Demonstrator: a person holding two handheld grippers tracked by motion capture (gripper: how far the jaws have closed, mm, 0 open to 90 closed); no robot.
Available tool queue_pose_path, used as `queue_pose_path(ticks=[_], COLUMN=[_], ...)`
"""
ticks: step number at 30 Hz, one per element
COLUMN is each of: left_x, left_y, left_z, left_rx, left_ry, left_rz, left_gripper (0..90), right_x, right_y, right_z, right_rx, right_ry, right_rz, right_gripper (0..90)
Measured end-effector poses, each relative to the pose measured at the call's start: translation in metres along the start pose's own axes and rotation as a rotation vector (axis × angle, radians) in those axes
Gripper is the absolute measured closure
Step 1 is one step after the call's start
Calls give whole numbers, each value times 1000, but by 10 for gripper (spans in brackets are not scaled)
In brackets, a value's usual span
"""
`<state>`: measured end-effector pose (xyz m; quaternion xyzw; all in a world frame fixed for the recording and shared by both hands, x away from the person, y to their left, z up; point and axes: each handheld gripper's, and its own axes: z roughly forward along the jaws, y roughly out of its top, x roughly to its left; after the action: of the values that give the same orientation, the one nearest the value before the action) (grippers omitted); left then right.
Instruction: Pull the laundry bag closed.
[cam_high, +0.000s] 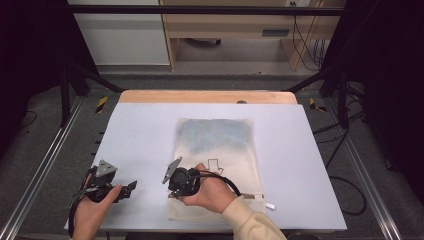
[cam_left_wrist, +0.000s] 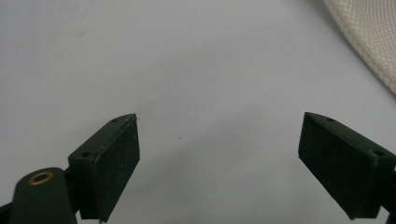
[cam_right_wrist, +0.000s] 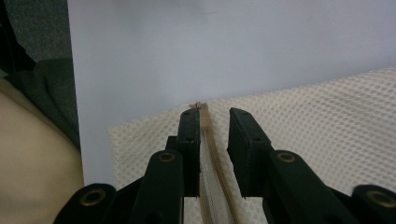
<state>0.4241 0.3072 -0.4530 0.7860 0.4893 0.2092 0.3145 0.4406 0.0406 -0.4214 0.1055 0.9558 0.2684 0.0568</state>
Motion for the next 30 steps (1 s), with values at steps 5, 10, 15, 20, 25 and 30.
queue_pose_path(ticks=[5,10,15,20,25,30], left_x=[1,0,-2,-1,-2,-2], left_y=[1,0,2,3,3,3], left_z=[0,0,0,-1,-2,-3], left_rx=[-8,-4,-8,-6,1,-5], left_ry=[0,3,-8,-20,-27,-35], left_rz=[-9,-3,-3,-7,1,-9], left_gripper=[114,111,108,109,117,115], right_x=[0,-1,1,1,-1,0], right_y=[4,5,5,5,5,6], right_z=[7,13,20,21,27,31], right_rx=[8,-4,-11,-9,14,33], right_ry=[7,20,24,36,40,54], right_rz=[15,31,31,29,43,43], right_gripper=[745,738,731,735,740,764])
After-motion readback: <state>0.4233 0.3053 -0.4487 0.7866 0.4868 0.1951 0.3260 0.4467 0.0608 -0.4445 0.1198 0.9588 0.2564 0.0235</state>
